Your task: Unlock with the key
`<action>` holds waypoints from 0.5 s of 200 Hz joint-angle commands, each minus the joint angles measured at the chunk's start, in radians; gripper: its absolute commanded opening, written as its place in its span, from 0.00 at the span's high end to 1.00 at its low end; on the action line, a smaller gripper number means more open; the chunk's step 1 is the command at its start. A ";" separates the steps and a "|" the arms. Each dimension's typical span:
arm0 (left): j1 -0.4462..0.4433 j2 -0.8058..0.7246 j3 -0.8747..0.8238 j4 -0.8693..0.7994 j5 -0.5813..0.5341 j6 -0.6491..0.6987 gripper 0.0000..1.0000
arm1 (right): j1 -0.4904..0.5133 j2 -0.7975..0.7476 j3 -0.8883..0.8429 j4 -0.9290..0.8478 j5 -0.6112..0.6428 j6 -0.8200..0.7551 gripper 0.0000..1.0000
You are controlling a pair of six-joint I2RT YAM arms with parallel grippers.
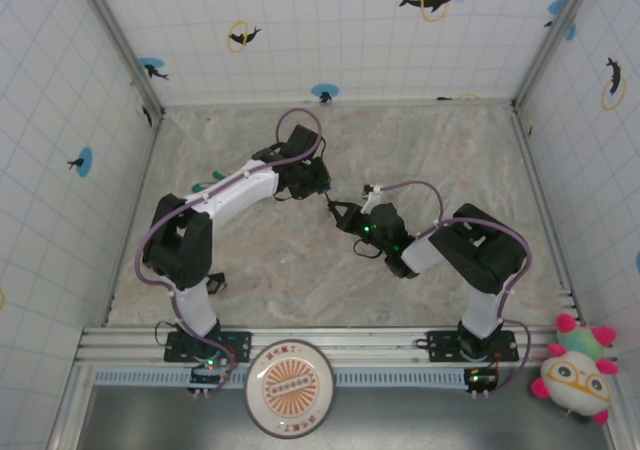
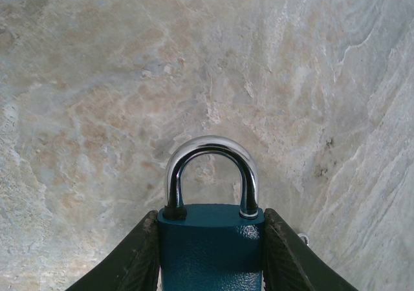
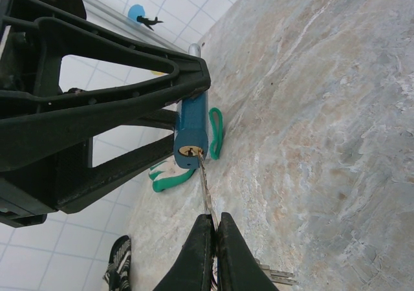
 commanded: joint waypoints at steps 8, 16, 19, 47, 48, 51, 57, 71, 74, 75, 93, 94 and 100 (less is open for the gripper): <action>-0.008 -0.014 -0.009 0.013 0.013 -0.020 0.82 | 0.003 -0.021 0.028 0.049 -0.003 -0.017 1.00; -0.010 -0.012 -0.010 0.013 0.013 -0.019 0.82 | 0.002 -0.022 0.028 0.045 -0.002 -0.016 1.00; -0.010 -0.012 -0.009 0.013 0.013 -0.020 0.82 | 0.003 -0.023 0.028 0.043 0.002 -0.016 1.00; -0.014 -0.017 -0.010 0.014 0.013 -0.022 0.82 | -0.006 -0.020 0.023 0.037 0.018 0.000 1.00; -0.014 -0.017 -0.010 0.014 0.013 -0.022 0.82 | -0.006 -0.019 0.023 0.039 0.019 0.001 1.00; -0.015 -0.017 -0.010 0.013 0.013 -0.022 0.82 | -0.006 -0.017 0.023 0.042 0.017 0.004 1.00; -0.016 -0.017 -0.011 0.013 0.013 -0.022 0.82 | -0.008 -0.014 0.025 0.045 0.015 0.011 1.00; -0.019 -0.017 -0.013 0.013 0.009 -0.024 0.82 | -0.012 -0.010 0.035 0.042 0.006 0.018 1.00; -0.019 -0.017 -0.013 0.013 0.008 -0.026 0.82 | -0.011 -0.010 0.037 0.039 0.006 0.019 1.00; -0.020 -0.017 -0.013 0.013 0.008 -0.026 0.82 | -0.011 -0.009 0.038 0.039 0.006 0.019 1.00; -0.026 -0.013 -0.007 0.013 0.007 -0.028 0.82 | -0.008 -0.012 0.042 0.045 0.014 0.022 1.00; -0.027 -0.013 -0.007 0.012 0.006 -0.028 0.82 | -0.008 -0.013 0.042 0.044 0.014 0.022 1.00; -0.028 -0.012 -0.006 0.012 0.007 -0.029 0.82 | -0.009 -0.014 0.042 0.046 0.018 0.026 1.00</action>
